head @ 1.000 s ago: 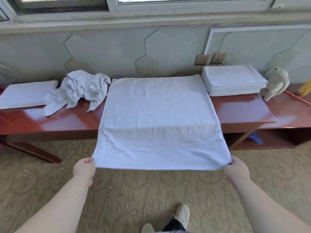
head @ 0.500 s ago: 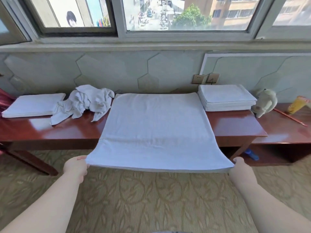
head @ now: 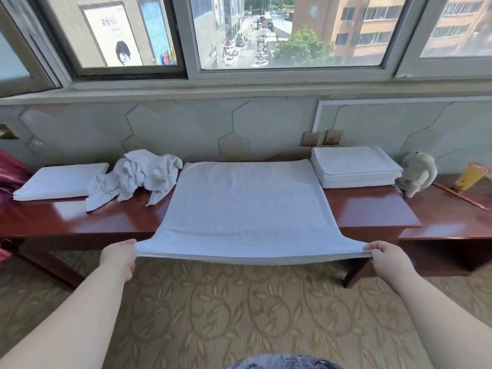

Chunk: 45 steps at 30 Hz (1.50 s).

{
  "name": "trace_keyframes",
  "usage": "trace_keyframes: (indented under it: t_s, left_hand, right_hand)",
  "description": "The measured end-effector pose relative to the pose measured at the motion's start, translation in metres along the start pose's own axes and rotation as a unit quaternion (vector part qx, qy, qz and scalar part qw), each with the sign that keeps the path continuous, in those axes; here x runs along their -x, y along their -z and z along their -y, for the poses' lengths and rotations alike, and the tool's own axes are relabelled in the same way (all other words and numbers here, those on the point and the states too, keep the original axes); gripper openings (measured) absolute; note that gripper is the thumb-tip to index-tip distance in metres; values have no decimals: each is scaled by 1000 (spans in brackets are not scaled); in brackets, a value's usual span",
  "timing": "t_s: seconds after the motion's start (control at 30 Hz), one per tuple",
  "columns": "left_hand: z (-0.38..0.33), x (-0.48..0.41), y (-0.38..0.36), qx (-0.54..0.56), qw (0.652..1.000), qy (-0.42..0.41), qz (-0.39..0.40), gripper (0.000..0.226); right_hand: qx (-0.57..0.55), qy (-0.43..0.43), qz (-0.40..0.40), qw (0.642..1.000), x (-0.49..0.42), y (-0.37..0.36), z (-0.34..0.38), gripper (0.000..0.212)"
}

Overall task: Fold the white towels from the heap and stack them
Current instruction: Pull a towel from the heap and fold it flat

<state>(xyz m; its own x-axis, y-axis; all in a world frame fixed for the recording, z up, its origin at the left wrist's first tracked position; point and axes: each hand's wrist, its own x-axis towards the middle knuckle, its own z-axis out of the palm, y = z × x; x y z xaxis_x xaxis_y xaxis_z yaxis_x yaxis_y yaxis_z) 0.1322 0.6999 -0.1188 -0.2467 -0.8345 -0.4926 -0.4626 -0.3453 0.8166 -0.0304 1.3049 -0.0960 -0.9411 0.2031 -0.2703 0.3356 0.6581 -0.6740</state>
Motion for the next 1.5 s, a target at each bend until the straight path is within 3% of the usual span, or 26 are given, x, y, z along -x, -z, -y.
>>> trace_keyframes:
  t_s: [0.23,0.37,0.53,0.7,1.2,1.4,1.5]
  left_hand:
    - [0,-4,-1,-21,999,48,-1,26]
    - [4,-5,2,-55,998,44,-1,21]
    - [6,-4,7,-104,994,23,32,22]
    - [5,-5,19,-104,990,67,69,15]
    - [36,-9,19,-122,967,154,160,11]
    - [39,-12,15,-144,969,135,148,7]
    - [42,-11,13,-182,973,73,121,21]
  right_hand:
    - [-5,-15,-10,1000,5,-8,0,42]
    - [-39,-38,-60,997,7,-9,6,25]
    - [-38,-31,-93,994,13,-11,8,20]
    - [-48,-55,-114,991,21,-23,-1,15]
    - [-58,-67,-97,991,35,-39,-5,9]
    - [-49,-53,-92,993,39,-38,-1,12]
    - [-44,-58,-94,993,37,-39,-5,13]
